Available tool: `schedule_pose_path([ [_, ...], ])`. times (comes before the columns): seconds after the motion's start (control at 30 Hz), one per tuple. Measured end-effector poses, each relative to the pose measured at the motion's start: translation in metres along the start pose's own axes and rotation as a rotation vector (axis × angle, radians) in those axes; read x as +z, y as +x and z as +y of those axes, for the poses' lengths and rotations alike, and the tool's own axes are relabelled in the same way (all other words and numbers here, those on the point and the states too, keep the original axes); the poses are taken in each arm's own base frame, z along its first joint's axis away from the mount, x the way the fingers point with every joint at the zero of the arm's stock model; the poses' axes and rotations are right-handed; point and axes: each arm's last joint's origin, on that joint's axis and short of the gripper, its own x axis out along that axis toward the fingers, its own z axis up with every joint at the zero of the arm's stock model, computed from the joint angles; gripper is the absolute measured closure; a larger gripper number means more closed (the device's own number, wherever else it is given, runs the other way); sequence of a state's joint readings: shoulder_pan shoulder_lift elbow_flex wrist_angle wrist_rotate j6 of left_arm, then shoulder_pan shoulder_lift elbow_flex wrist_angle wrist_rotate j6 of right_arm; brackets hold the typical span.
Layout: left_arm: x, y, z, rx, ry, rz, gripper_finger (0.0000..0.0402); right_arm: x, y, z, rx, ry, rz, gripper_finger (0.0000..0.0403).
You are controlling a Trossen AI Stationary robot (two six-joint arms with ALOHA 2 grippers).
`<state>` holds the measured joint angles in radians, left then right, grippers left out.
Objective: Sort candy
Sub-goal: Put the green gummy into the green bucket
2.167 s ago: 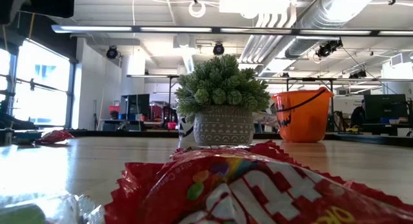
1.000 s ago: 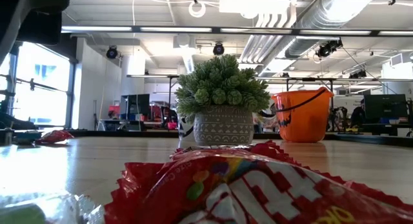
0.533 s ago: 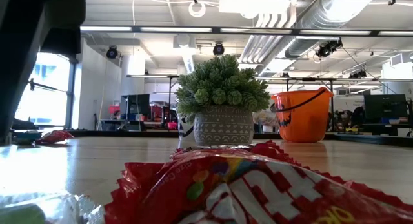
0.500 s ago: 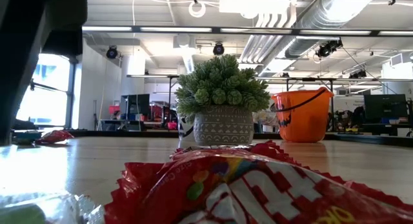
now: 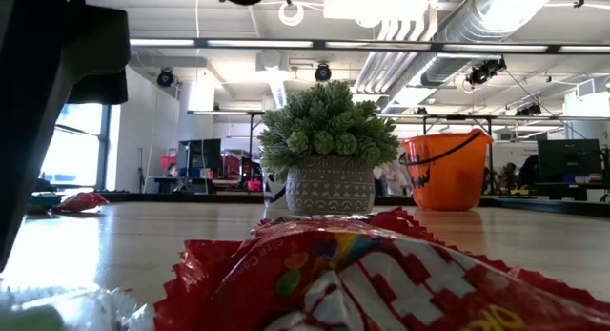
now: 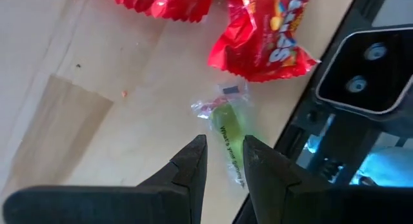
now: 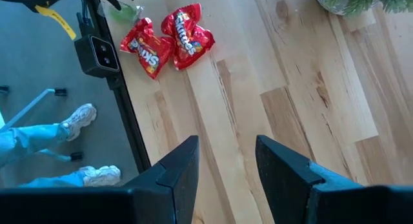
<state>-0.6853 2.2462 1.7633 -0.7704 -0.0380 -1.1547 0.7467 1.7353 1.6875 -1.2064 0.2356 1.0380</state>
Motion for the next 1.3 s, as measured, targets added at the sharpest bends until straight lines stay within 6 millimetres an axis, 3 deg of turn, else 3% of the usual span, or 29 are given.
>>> schedule_pose_path([
  [0.4, 0.0015, 0.011, 0.0009, 0.004, -0.024, 0.001, 0.0297, 0.0002, 0.0, -0.0004, -0.004, -0.026, -0.002, 0.0253],
  [0.57, 0.0017, 0.0111, 0.0013, 0.007, -0.026, 0.002, 0.0323, 0.0005, 0.0, -0.0006, -0.012, -0.026, -0.015, 0.0253],
  [0.8, 0.0014, 0.0111, 0.0013, -0.002, -0.028, 0.027, 0.0396, 0.0006, 0.0, -0.0007, -0.013, -0.028, -0.017, 0.0253],
  [1.3, 0.0079, 0.0049, -0.0018, -0.036, -0.065, 0.067, 0.0401, 0.0006, 0.0, -0.0006, -0.013, -0.027, -0.016, 0.0253],
])
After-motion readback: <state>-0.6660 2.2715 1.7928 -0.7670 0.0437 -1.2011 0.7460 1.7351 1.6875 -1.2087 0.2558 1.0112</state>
